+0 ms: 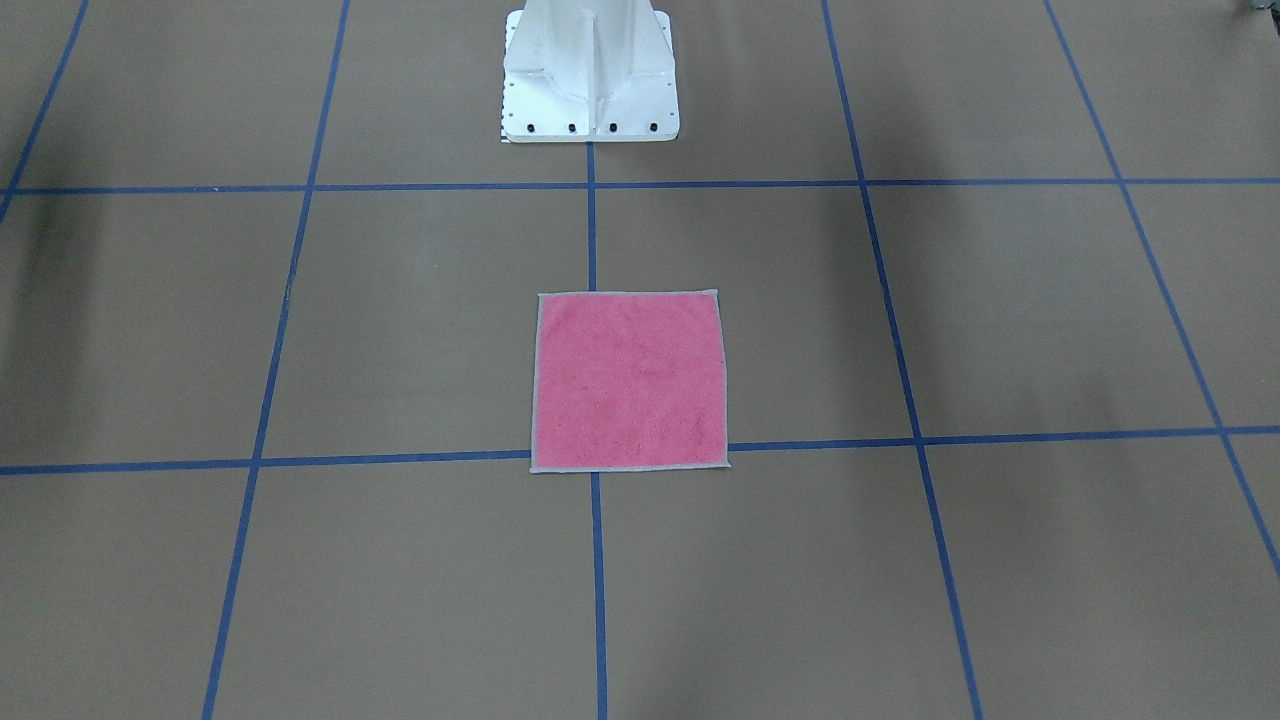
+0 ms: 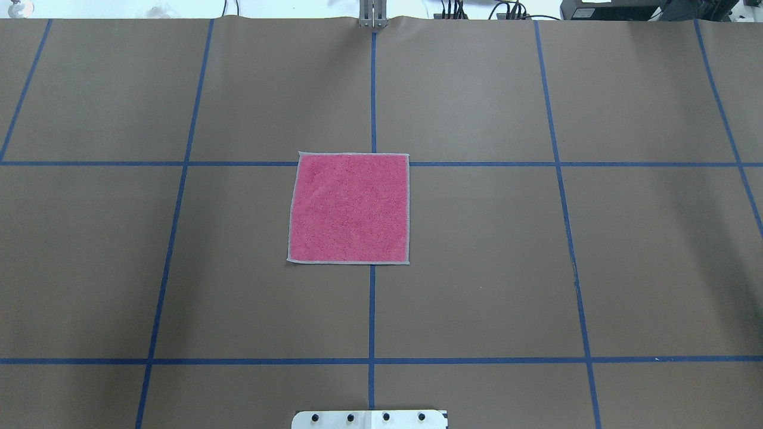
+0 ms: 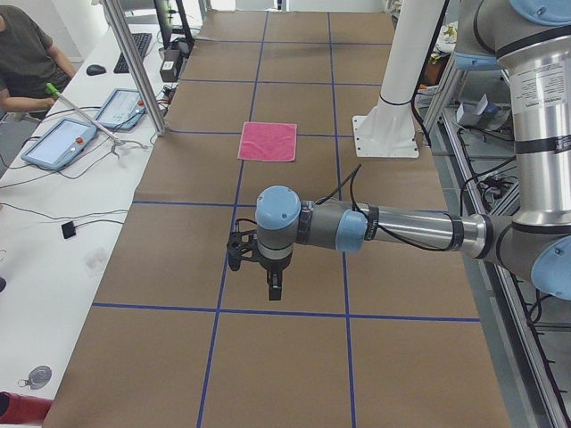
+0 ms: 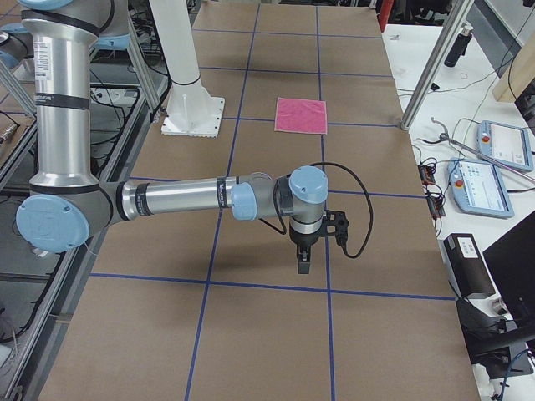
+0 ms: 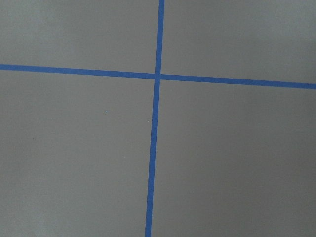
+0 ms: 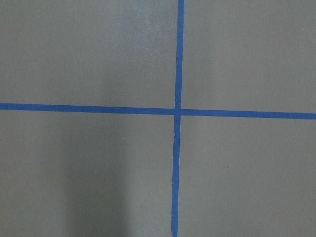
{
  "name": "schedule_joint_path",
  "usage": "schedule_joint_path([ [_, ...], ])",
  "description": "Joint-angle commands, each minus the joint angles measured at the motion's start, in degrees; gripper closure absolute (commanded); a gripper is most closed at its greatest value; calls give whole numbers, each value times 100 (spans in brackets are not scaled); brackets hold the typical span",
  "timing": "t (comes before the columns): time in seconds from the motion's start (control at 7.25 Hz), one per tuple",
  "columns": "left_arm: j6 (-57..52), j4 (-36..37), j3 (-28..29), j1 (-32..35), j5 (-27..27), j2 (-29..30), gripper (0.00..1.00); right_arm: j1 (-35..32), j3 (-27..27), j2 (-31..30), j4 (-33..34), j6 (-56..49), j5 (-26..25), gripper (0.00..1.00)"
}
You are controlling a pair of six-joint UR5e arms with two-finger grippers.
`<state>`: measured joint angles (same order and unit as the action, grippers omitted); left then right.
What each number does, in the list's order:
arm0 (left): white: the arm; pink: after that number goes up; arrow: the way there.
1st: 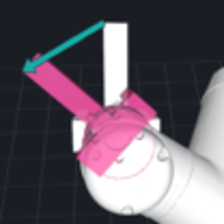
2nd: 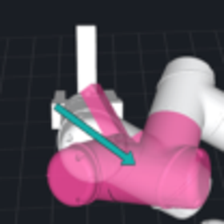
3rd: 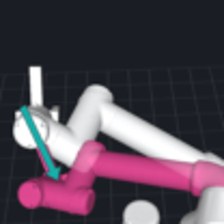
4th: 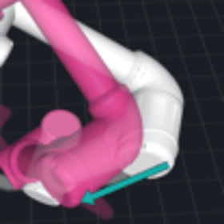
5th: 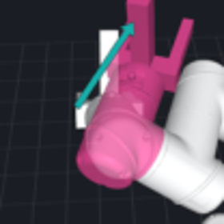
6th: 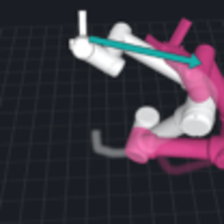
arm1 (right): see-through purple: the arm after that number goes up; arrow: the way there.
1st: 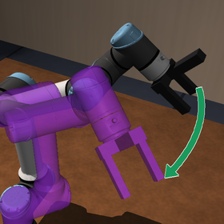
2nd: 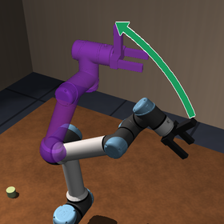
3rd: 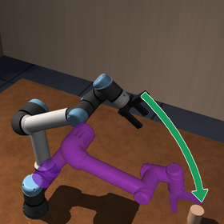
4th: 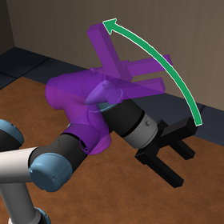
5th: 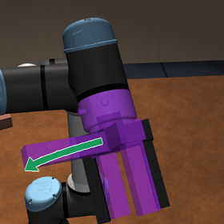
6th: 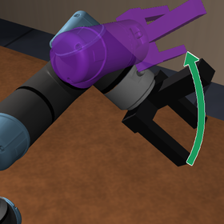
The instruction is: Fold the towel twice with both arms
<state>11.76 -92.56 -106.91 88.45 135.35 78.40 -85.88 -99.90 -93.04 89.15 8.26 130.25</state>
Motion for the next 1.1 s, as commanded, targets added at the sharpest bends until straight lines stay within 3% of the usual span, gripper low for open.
schedule_joint_path([
  [0.0, 2, -16, 13, 5, 1, 9, 0, 10, 15, -21, -11, 0, 27, 0],
  [0.55, -15, -34, -92, -3, 1, 35, 0, 10, -21, -12, -11, 0, 36, 0],
  [0.97, 510, -376, -93, -117, 449, 52, 0, 10, -64, -30, -38, -53, 167, 0],
])
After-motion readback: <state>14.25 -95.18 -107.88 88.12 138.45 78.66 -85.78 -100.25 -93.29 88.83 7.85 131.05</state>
